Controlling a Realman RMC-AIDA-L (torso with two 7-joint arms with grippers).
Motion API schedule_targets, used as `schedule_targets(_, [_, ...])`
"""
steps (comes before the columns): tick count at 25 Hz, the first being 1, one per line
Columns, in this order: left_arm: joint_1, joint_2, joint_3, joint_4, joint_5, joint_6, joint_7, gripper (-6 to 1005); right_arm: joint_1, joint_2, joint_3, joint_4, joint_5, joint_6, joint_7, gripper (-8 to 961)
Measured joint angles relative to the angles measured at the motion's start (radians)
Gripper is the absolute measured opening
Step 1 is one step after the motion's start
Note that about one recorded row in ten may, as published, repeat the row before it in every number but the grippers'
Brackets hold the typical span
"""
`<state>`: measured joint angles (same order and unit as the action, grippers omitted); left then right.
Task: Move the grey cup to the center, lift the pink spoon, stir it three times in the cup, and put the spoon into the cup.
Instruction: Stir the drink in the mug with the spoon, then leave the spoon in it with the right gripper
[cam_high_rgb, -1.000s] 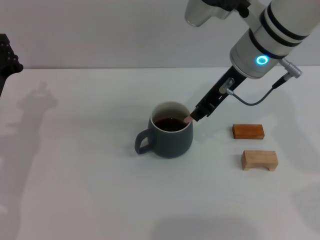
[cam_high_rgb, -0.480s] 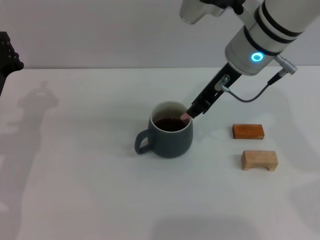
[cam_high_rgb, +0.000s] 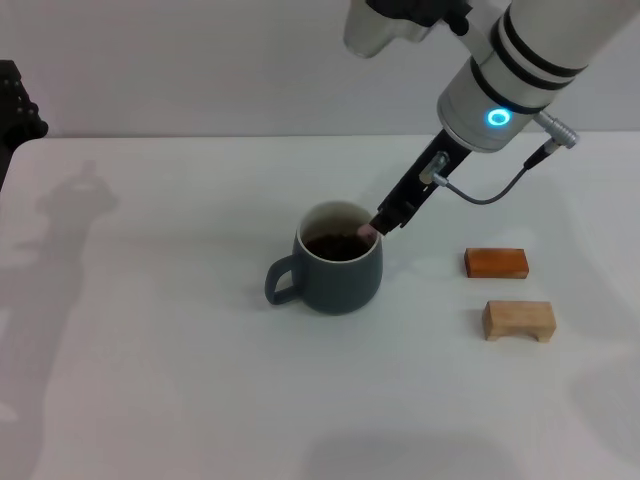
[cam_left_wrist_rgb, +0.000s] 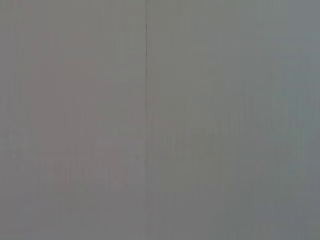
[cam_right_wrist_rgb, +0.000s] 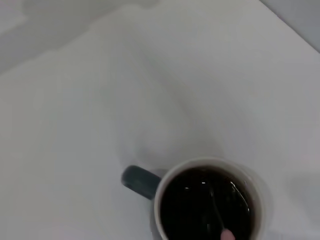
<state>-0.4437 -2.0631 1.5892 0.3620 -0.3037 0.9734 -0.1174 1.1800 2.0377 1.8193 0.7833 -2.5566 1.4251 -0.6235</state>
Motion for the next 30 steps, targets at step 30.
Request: schedule_targets(30, [-0.006, 0.001, -0.014, -0.006, 0.000, 0.004, 0.001, -2, 0.054, 0.018, -0.003, -0.002, -0.023, 0.038, 0.002, 120])
